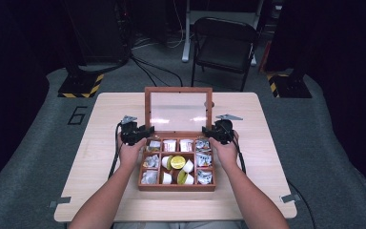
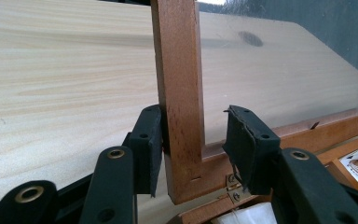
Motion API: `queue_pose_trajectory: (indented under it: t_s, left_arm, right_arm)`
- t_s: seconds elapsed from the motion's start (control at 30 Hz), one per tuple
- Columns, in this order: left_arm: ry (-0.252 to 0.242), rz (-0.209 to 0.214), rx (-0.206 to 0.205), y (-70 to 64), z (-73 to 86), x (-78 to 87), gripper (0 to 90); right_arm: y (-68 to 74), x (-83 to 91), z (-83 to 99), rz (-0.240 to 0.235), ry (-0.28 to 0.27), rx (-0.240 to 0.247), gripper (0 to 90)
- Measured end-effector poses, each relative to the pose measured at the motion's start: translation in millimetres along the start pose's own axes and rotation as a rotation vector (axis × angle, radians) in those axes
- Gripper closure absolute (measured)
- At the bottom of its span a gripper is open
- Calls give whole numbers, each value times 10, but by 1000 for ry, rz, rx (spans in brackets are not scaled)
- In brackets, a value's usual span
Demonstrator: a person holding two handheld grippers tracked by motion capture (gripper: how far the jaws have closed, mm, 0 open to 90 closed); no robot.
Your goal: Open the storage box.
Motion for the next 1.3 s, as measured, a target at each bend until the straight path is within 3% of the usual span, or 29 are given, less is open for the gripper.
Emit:
queue_pose_trajectory:
  t_s: [0.47, 0.9, 1.2, 1.3]
  left_arm:
    - [7, -2, 33, 13, 15, -20, 560]
    - [20, -4, 82, 33, 32, -49, 555]
    - [27, 5, 142, 30, 43, -77, 550]
    - [21, 3, 142, 44, 43, -85, 549]
  right_arm:
    - [-2, -33, 11, 16, 0, -38, 525]
    - [-22, -69, 23, 1, 6, -91, 520]
    - [-36, -93, 38, 1, 14, -130, 516]
    - [-39, -100, 42, 3, 16, -140, 516]
Point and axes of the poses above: each handheld gripper's, and its own axes: x roughly backward along the jaws, z roughly out of its underside, y roughly to its left, the point moved 10 cm from there along -x, roughly forward along the jaws
